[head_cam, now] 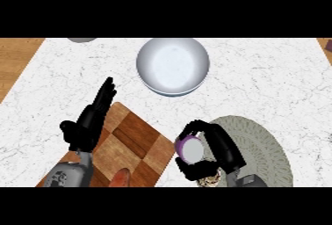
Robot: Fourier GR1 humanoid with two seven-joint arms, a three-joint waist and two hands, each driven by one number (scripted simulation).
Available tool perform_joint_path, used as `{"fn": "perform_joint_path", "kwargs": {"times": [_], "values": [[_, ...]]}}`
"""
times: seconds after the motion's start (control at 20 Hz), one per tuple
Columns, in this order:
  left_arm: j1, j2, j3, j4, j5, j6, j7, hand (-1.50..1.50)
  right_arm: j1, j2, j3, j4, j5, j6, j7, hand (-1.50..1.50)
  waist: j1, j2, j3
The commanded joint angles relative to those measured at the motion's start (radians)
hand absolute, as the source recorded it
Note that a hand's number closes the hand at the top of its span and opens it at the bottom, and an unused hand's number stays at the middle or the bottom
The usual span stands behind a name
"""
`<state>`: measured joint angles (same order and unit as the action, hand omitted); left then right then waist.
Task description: Pick the can from the placemat and place it in the bowl
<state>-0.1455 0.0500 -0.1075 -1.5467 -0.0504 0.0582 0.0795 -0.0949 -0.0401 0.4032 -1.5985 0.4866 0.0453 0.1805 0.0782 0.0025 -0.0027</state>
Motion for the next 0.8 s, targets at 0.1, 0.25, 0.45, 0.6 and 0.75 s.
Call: {"fn": "perform_joint_path", "kwargs": {"times": [0.1, 0.25, 0.45, 0.6, 0.75], "values": [[-0.021, 0.007, 0.02, 0.037, 0.017, -0.016, -0.022, 0.0, -0.194, 0.039, 0.357, -0.04, -0.121, -0.242, 0.045, 1.5, 0.0, 0.002, 0.003], [-0.031, 0.013, 0.027, 0.025, 0.011, -0.005, 0.01, 0.0, -0.354, 0.04, 0.435, -0.041, -0.071, -0.389, 0.11, 1.5, -0.016, -0.004, 0.002], [0.001, 0.021, 0.034, 0.014, 0.015, -0.007, 0.0, 0.0, -0.507, 0.04, 0.556, -0.079, 0.026, -0.562, 0.297, 1.5, -0.036, -0.01, 0.001], [-0.058, -0.006, 0.031, 0.071, -0.016, 0.031, 0.004, 0.0, -0.716, 0.04, 0.504, -0.062, 0.046, -0.566, 0.485, 1.5, -0.049, -0.008, 0.0], [-0.028, 0.02, 0.052, 0.038, 0.014, 0.0, -0.007, 0.0, -0.882, 0.04, 0.477, -0.077, 0.063, -0.529, 0.69, 1.5, -0.052, -0.013, 0.0]]}}
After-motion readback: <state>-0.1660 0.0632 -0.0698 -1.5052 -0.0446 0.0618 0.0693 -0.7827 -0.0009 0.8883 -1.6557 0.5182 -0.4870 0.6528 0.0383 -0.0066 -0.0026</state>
